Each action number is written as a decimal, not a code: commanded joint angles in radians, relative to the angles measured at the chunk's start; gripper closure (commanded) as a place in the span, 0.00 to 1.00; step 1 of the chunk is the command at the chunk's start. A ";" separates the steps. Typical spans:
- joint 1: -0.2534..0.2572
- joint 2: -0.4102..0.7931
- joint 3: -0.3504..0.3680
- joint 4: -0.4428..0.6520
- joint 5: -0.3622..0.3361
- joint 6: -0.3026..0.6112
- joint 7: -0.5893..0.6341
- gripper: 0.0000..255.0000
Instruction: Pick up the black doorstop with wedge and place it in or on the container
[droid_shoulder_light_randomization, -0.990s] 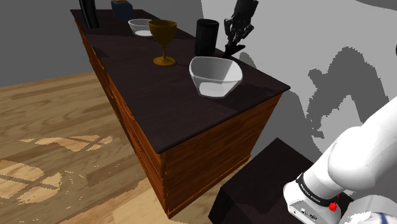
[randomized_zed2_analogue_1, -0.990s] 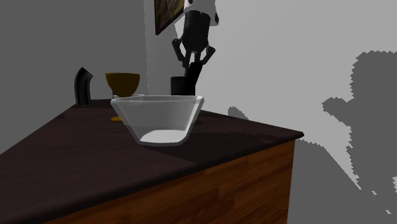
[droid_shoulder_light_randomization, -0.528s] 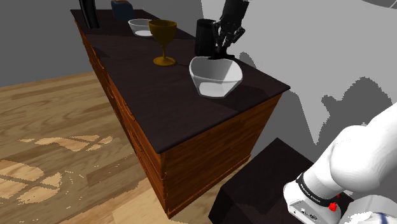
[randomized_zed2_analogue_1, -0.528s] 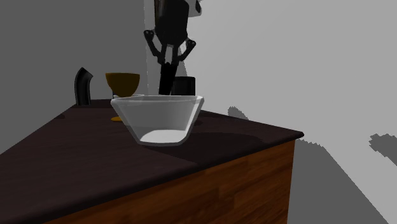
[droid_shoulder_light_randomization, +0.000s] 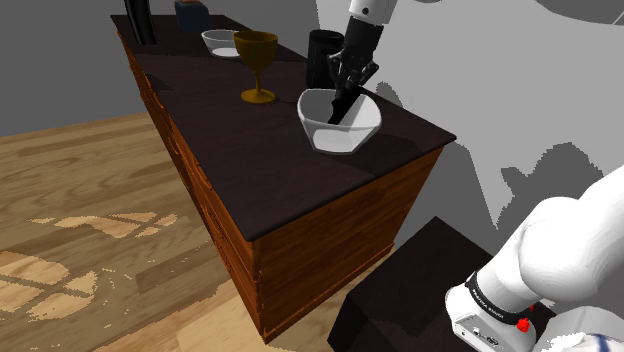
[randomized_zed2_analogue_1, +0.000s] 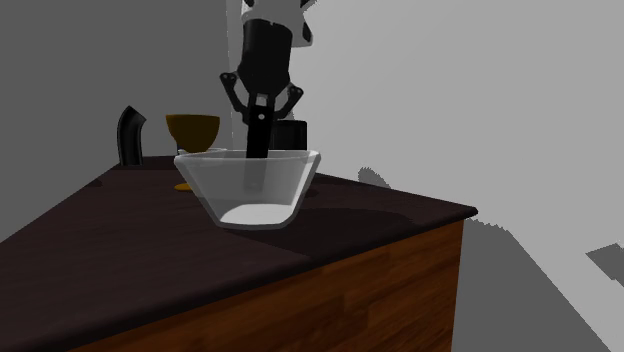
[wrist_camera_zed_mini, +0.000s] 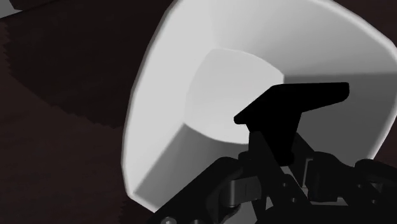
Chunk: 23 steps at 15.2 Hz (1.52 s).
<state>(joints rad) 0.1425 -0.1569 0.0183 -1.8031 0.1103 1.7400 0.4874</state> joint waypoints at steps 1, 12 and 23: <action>0.000 -0.002 0.000 -0.029 0.001 0.027 -0.002 1.00; 0.000 -0.005 0.001 -0.061 0.001 0.056 -0.005 0.00; -0.004 0.002 -0.007 0.074 -0.001 -0.072 -0.003 0.00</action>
<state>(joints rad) 0.1382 -0.1557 0.0118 -1.7329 0.1093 1.6716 0.4845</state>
